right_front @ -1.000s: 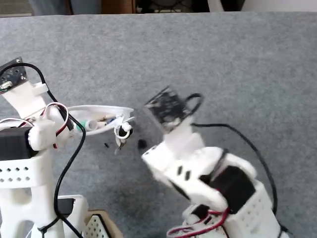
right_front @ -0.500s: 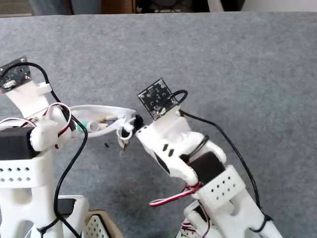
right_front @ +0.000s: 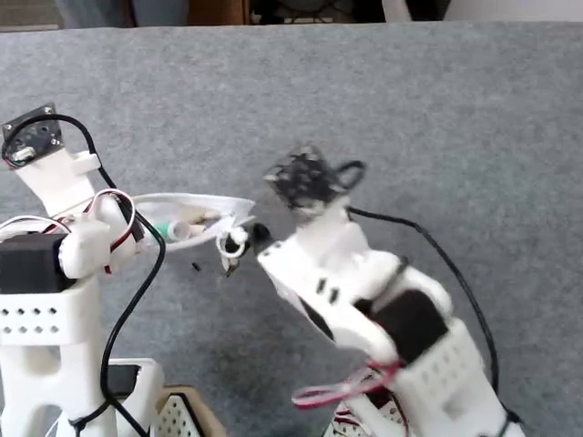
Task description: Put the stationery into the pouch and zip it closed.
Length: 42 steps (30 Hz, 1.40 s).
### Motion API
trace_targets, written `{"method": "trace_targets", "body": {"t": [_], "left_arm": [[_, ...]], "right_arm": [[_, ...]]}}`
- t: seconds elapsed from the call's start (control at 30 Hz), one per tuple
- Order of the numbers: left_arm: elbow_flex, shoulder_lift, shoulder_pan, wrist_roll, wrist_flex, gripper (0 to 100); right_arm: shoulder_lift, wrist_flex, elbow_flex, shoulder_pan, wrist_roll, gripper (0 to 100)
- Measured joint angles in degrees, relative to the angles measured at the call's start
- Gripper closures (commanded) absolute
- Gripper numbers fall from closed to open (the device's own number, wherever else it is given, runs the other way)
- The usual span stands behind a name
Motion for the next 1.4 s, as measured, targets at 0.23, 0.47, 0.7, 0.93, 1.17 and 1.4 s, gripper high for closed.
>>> {"method": "trace_targets", "body": {"t": [0.23, 0.47, 0.7, 0.93, 1.17, 1.4], "left_arm": [[0.0, 0.0, 0.0, 0.0, 0.0, 97], [0.0, 0.0, 0.0, 0.0, 0.0, 97], [0.0, 0.0, 0.0, 0.0, 0.0, 97], [0.0, 0.0, 0.0, 0.0, 0.0, 97], [0.0, 0.0, 0.0, 0.0, 0.0, 97], [0.0, 0.0, -0.1, 0.0, 0.0, 97]], "right_arm": [[-8.5, 6.6, -2.1, -9.7, -11.0, 68.4], [-8.4, 3.3, -0.2, -13.6, -18.1, 68.4], [-7.5, -5.0, 5.6, -13.6, -19.9, 68.4], [-7.5, -11.1, 9.6, -13.6, -20.7, 68.4], [-7.5, -16.8, 13.2, -13.4, -20.7, 77.1], [-7.5, -13.3, 13.2, -7.4, -17.2, 74.4]]}}
